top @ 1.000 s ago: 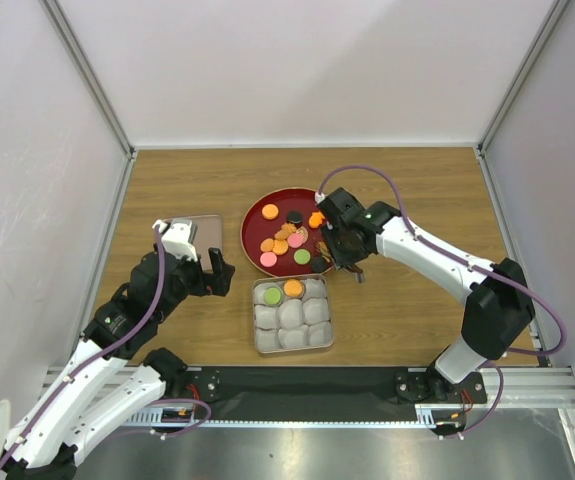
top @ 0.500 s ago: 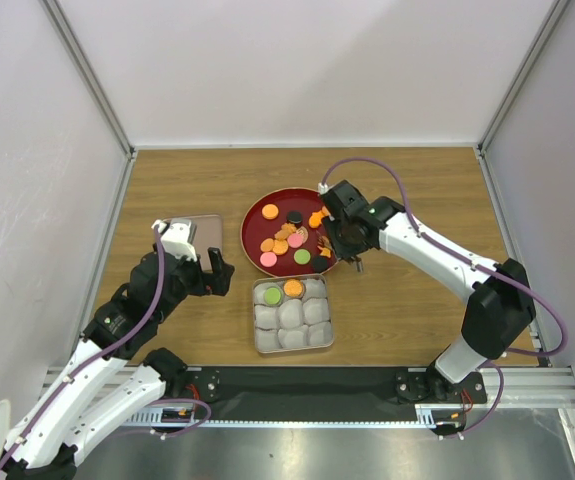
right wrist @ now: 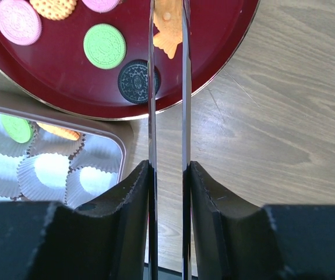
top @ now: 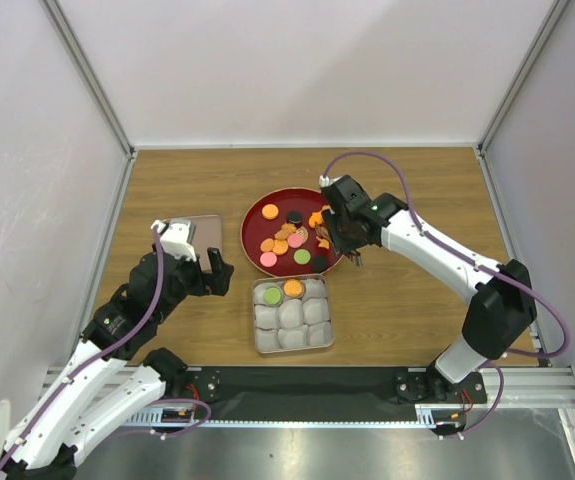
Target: Pack the cookies
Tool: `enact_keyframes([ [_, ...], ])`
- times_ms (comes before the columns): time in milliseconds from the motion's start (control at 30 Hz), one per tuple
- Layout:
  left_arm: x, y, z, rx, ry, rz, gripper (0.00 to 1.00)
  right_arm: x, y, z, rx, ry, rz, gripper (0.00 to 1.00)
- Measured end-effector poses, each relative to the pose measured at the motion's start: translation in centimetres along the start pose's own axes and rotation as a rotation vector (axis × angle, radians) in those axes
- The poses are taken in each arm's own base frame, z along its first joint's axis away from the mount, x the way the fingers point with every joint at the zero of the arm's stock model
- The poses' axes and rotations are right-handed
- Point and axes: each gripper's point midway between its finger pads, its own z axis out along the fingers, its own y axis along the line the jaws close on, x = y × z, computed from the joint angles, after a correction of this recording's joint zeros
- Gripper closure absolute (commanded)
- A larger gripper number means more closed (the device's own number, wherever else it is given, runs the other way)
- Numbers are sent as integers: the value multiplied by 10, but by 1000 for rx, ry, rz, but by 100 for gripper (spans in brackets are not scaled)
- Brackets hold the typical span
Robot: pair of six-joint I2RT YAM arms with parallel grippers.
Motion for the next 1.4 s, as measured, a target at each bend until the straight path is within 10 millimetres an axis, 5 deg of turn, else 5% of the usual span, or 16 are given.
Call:
enact_keyframes([
  [200, 0, 0, 0, 0, 0, 0, 0, -9, 0, -16, -16, -49, 10, 84],
  [500, 0, 0, 0, 0, 0, 0, 0, -18, 7, -73, -115, -156, 31, 83],
  [833, 0, 0, 0, -1, 0, 0, 0, 20, 45, -131, -271, -170, -70, 84],
  [1100, 0, 0, 0, 0, 0, 2, 0, 64, 57, -119, -274, -80, -159, 84],
  [1400, 0, -1, 0, 3, 1, 5, 0, 80, 63, -105, -241, -49, -211, 85],
])
